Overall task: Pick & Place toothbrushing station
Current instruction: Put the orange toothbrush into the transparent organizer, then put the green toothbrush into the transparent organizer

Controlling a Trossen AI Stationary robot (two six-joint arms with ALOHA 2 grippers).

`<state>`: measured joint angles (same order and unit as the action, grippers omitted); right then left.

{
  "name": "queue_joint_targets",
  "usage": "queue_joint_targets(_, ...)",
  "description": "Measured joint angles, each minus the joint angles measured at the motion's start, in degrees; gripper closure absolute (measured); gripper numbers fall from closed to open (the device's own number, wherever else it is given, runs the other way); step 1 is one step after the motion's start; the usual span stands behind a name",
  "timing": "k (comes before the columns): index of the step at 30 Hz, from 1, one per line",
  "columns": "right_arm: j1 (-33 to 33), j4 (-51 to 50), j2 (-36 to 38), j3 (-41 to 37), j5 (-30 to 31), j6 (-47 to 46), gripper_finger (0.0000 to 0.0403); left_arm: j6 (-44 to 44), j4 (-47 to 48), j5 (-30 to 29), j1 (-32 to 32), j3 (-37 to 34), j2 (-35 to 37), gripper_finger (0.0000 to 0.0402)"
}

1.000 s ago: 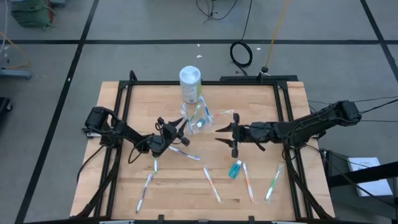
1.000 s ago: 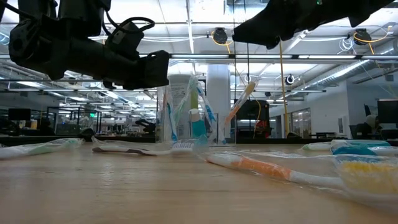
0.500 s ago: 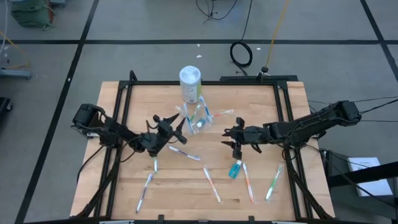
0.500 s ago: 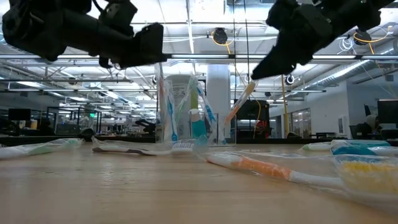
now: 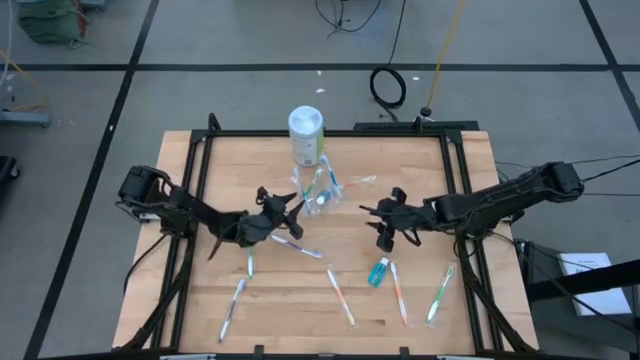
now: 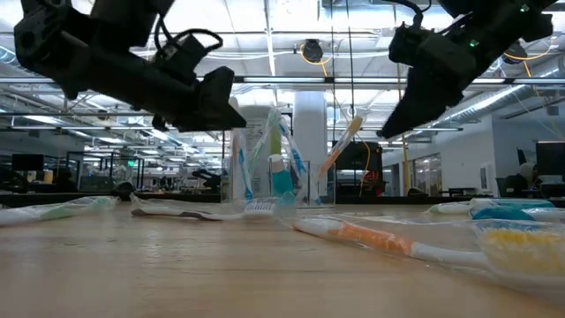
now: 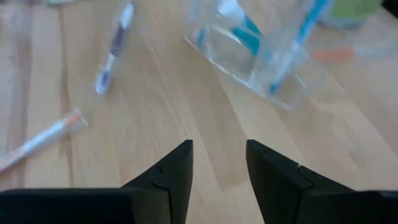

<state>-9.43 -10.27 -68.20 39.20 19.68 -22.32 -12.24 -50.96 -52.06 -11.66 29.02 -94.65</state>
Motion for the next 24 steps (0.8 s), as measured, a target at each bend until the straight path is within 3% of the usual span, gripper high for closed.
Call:
queue_joint_targets(10, 2.21, -26.98, 10.25, 0.0, 0.08, -12.12, 0.0264, -1.51, 3.33, 2.98, 0.41, 0.02, 0.07, 0.0247)
queue_joint_targets(17, 5.29, -40.51, 11.04, -0.03, 0.14, -6.12, 0.0264, -2.48, 4.92, 3.12, -0.37, 0.0, 0.04, 0.0247)
queue_joint_targets(24, 9.4, -43.22, 7.22, -2.46, 0.0, -3.31, 0.0264, -1.59, 4.41, 3.1, -2.88, 0.0, 0.55, 0.0247)
